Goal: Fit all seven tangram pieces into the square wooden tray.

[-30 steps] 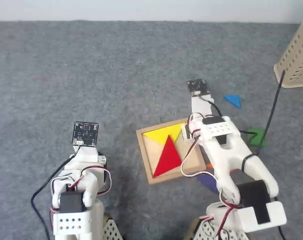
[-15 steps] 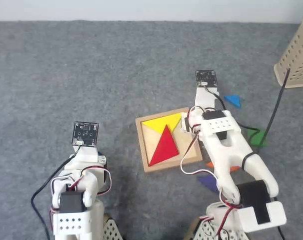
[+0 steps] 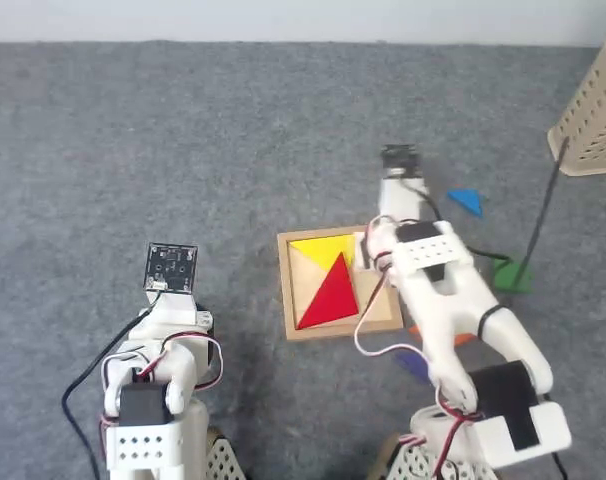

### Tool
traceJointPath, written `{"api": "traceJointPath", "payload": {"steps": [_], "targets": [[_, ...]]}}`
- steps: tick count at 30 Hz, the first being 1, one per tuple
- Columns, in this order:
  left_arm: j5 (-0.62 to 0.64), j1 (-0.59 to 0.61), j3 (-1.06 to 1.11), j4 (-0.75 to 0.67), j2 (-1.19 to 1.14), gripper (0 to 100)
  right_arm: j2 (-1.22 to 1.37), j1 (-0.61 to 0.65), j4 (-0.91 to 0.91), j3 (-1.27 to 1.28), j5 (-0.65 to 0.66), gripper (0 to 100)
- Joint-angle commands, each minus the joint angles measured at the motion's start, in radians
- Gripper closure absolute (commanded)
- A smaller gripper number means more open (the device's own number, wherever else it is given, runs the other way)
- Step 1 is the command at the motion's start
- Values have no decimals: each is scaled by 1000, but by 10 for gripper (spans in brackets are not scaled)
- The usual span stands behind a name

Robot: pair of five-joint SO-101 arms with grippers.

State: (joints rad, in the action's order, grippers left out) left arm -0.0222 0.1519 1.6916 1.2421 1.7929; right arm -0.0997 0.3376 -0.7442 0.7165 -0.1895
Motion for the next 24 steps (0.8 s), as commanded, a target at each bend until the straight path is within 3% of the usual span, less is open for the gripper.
{"api": "traceJointPath", "payload": {"steps": [1, 4, 17, 24], "targets": [[8, 2, -5, 6, 6, 989, -71, 117, -19, -60, 106, 913], [8, 2, -5, 6, 6, 989, -73, 153, -10, -40, 135, 956], [8, 2, -5, 6, 6, 989, -74, 280, 90, -41, 155, 950], [8, 2, -5, 6, 6, 989, -74, 289, 94, -51, 186, 950]]}}
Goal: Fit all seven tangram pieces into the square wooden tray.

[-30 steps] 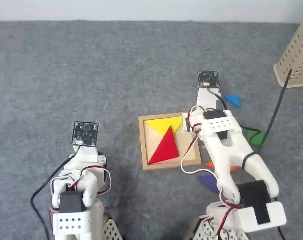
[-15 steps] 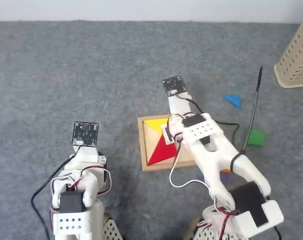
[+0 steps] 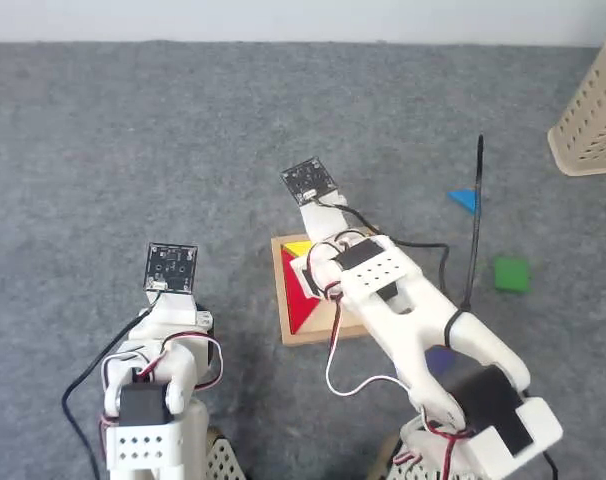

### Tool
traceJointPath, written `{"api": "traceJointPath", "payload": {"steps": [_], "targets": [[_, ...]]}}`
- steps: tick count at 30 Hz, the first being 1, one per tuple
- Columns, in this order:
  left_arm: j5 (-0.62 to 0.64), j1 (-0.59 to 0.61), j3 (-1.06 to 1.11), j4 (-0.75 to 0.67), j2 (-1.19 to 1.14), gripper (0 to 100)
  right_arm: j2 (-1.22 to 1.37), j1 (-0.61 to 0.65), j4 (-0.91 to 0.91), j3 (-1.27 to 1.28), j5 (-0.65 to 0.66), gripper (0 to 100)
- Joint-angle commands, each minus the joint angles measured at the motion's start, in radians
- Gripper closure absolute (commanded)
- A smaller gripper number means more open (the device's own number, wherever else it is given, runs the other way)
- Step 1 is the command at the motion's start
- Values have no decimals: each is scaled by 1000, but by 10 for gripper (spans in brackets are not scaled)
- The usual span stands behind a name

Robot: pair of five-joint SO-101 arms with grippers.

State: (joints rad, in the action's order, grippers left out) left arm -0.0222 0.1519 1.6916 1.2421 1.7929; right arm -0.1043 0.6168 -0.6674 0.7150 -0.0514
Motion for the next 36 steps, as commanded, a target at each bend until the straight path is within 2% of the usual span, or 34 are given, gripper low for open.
{"api": "traceJointPath", "payload": {"steps": [1, 22, 30, 36], "targets": [[8, 2, -5, 6, 6, 989, -70, 10, 16, -48, 69, 950], [8, 2, -5, 6, 6, 989, -74, 2, -2, 84, 101, 952], [8, 2, -5, 6, 6, 989, -81, -94, -4, 83, 100, 954], [8, 2, -5, 6, 6, 989, -82, -101, -7, 83, 98, 954]]}}
